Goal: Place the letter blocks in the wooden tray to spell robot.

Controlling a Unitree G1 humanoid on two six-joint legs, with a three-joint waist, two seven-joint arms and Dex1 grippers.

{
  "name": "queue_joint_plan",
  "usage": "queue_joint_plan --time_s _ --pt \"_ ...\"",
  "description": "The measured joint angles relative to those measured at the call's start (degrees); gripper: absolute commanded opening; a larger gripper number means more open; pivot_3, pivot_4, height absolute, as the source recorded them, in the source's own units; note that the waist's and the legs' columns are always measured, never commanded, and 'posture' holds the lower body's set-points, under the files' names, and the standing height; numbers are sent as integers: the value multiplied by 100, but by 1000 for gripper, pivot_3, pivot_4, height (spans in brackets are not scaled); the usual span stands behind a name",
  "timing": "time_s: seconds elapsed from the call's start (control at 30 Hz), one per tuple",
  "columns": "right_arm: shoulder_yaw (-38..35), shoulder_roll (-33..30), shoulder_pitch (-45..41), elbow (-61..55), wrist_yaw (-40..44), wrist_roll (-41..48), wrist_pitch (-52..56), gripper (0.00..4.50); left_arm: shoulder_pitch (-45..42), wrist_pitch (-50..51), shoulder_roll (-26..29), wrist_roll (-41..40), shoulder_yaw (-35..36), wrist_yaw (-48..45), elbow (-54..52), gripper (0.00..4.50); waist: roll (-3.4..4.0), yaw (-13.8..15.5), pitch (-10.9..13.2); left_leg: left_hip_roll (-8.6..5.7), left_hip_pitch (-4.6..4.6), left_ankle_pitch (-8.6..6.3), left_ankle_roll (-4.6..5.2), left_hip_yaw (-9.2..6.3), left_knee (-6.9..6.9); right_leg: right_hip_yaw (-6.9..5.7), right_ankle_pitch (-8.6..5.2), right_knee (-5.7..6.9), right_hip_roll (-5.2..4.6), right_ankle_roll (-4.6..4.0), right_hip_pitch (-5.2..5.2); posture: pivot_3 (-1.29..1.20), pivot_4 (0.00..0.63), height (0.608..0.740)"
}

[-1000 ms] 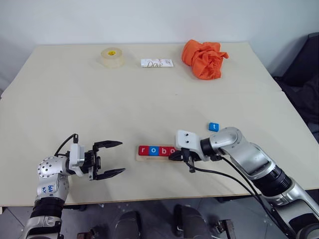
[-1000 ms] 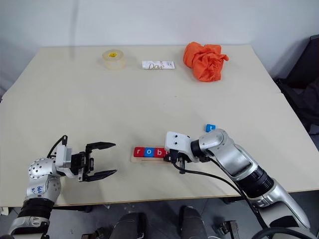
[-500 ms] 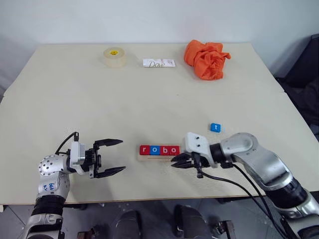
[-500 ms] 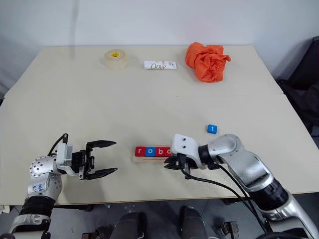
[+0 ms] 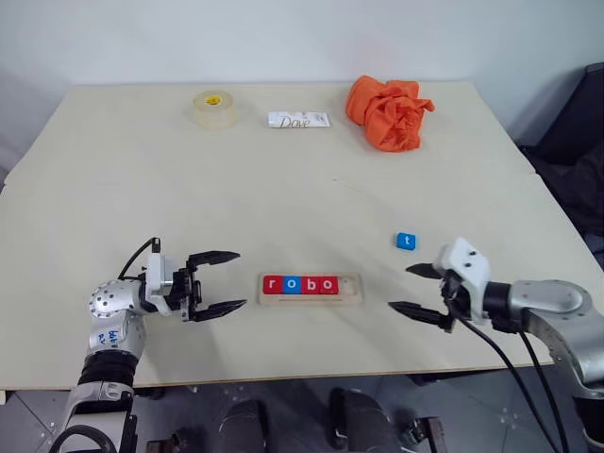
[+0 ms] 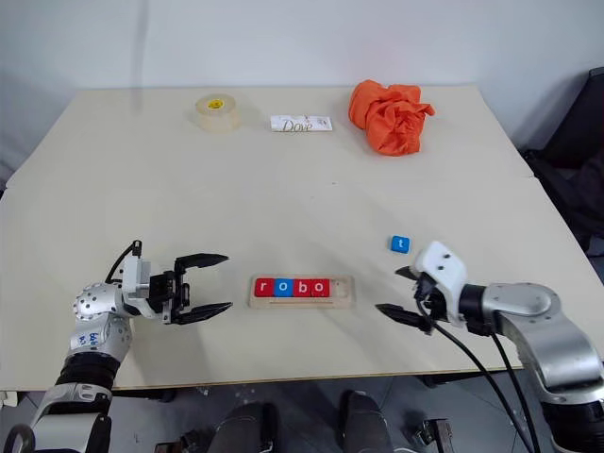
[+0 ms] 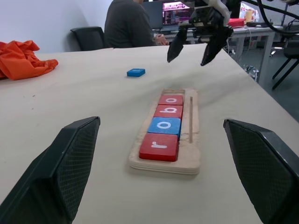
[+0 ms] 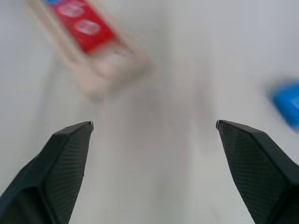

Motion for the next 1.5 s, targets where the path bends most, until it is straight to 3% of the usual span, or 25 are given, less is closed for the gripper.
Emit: queue_joint_plan --time_s 0.13,0.23,0.63,0.93,1.2,1.3,1.5 --pt "-687 90 540 49 -515 -9 24 4466 -123 -56 -16 12 -16 0 204 4500 0 33 0 0 1 0 0 3 1 2 1 -1 0 2 0 0 150 740" --pt "-742 381 474 43 -981 -8 131 4466 -193 -88 -63 25 -41 0 279 4500 -1 1 -1 0 3 4 -1 0 2 2 1 5 1 2 1 0 150 740" --pt "17 2303 -874 439 -3322 -478 397 4466 -55 16 -133 27 -73 2 -9 4500 0 -22 -1 -2 0 5 1 1 0 3 1 9 -2 1 -1 0 150 740" --pt "258 2870 -1398 1257 -4297 -1025 141 4466 -18 250 -14 27 -67 3 -262 4500 0 -30 -1 0 0 5 1 1 -5 3 0 9 1 1 -3 0 150 740" --pt "302 3276 -1377 1248 -4666 -1094 168 4466 -18 302 -12 27 -69 3 -302 4500 0 -37 -1 0 0 5 1 0 -5 4 0 9 2 1 -3 0 150 740" --pt "312 3399 -1362 1174 -4752 -1088 239 3887 -18 307 -14 27 -73 3 -303 4500 0 -47 -1 1 1 5 1 0 -5 4 0 10 3 1 -3 0 150 740" --pt "406 3445 -1333 1102 -4752 -1076 275 1848 -18 337 -15 27 -74 3 -303 4500 0 -39 -1 1 0 5 1 0 -5 4 0 9 2 1 -2 0 150 740"
